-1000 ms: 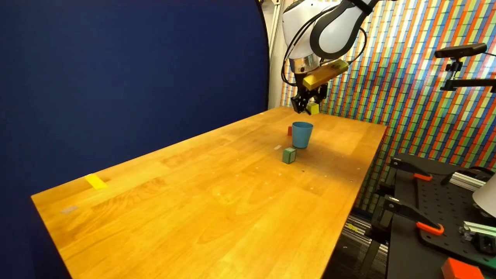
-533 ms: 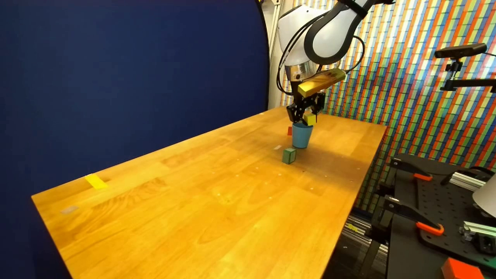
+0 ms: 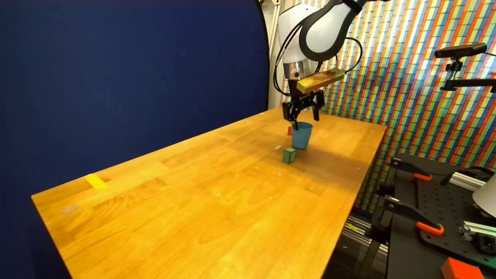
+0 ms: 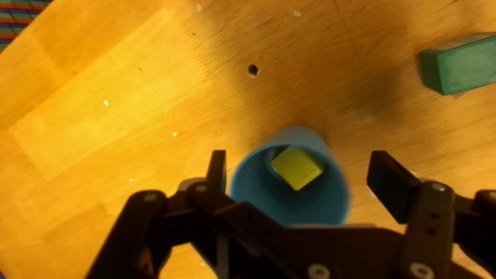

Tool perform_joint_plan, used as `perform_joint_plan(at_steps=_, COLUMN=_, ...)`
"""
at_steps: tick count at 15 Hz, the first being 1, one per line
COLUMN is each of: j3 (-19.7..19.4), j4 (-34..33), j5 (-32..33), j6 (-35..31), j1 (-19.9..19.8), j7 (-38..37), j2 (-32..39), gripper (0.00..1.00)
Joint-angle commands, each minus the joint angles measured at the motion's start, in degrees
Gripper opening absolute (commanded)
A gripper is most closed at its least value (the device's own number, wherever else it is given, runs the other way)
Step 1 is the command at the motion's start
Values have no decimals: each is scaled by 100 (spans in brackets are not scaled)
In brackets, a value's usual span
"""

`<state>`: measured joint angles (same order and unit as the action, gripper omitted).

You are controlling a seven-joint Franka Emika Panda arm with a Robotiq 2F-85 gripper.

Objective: Put the yellow block in the cup

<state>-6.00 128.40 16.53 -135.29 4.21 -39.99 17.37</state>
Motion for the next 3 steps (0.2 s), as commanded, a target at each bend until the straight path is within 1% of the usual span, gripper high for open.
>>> perform_joint_plan(at_steps=1, j3=-23, j4=-11, j5=-86, j6=10, j1=24, j7=102, j2=-17, gripper=99)
perform_joint_plan(at_steps=3, j3=-29, j4=-1, j5=-83, j6=10, j1=28, j7=92, j2=12, gripper=100)
